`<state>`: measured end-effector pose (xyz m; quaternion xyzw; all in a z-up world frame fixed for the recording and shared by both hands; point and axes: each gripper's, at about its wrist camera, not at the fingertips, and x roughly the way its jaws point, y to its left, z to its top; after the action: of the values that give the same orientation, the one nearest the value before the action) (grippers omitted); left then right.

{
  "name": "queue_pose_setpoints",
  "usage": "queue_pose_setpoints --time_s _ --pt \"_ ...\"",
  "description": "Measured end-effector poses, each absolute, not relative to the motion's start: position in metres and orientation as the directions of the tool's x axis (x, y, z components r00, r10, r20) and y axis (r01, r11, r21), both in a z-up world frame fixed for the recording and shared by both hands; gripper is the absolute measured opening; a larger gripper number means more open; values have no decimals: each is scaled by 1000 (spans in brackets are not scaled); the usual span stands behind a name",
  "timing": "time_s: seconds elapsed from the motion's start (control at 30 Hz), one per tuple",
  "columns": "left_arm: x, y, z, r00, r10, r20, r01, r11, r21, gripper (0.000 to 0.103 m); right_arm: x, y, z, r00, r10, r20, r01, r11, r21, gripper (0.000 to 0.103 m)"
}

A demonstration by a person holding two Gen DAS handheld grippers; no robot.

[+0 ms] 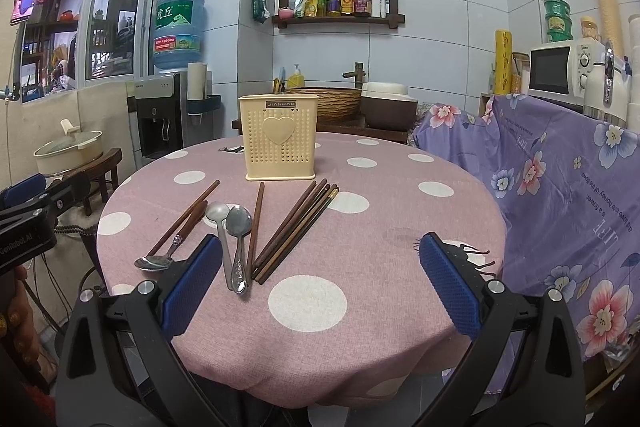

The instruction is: Organize utensils

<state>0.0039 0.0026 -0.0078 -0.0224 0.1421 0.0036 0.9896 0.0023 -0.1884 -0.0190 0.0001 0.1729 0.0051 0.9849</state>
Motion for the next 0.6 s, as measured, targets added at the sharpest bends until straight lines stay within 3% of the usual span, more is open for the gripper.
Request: queue_pose_setpoints --time_s 0.6 --pt "4 3 -12 959 2 -284 -14 999 -40 98 2 -187 -20 937 12 -350 -12 1000 0 97"
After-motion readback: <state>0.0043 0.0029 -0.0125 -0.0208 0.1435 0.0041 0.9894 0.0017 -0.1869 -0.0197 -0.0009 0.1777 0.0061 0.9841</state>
